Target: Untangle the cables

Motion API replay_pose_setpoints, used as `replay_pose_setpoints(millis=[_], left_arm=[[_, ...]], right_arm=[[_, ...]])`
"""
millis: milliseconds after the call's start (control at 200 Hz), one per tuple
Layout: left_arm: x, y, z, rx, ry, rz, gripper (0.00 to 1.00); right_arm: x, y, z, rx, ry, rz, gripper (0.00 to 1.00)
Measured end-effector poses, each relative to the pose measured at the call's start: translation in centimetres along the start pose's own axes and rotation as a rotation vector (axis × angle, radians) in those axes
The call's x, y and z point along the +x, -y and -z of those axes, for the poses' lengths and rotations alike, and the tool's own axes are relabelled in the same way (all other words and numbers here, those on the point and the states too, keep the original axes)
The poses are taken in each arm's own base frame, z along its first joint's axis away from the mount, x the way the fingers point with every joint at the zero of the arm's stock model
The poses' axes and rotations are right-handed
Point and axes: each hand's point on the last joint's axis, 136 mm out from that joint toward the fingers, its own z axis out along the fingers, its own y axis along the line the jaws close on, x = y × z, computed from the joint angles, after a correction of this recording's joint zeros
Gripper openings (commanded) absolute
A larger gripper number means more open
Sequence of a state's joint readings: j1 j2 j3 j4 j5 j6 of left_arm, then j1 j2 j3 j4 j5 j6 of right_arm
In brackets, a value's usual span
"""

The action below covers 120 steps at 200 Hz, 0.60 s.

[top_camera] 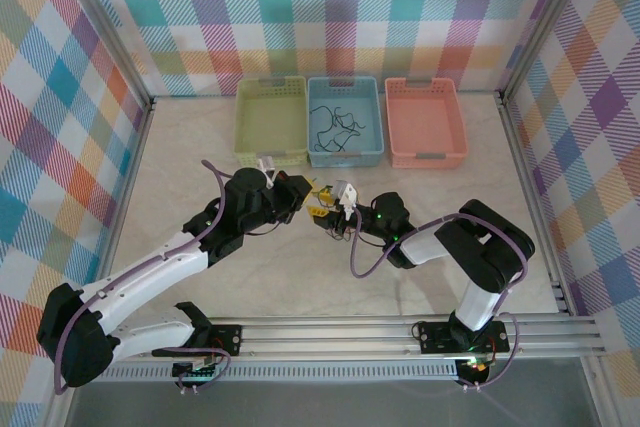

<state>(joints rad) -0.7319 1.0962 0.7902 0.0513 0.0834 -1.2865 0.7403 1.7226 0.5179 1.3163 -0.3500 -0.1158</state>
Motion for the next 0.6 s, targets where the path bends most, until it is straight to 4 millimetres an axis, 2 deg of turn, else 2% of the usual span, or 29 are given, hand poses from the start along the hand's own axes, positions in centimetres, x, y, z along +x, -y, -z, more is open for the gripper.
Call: replay_pose_setpoints(millis=[105,270,425,600], left_arm=[[-0.1,0.0,0.0,-0.001,0.004,0.0,0.0],[-0.4,0.0,0.0,-0.003,0.02,0.0,0.0],[-1.2,-0.2,0.0,-0.013,0.062,-0.029,0.0],[-3.8,0.6,-0.2,-0.03,0.166,-0.144,0.0]], right_arm=[[0.0,0.0,0.1,0.0,0.0,-0.002,0.25],[0.2,-0.3,0.2,-0.014,-0.008,-0.003,0.0],[1.0,-1.5,0.2,-0.086,-0.061,-0.024,0.0],[0.7,-3.3,-0.2,-0.215,-0.099,-0.043,0.0]])
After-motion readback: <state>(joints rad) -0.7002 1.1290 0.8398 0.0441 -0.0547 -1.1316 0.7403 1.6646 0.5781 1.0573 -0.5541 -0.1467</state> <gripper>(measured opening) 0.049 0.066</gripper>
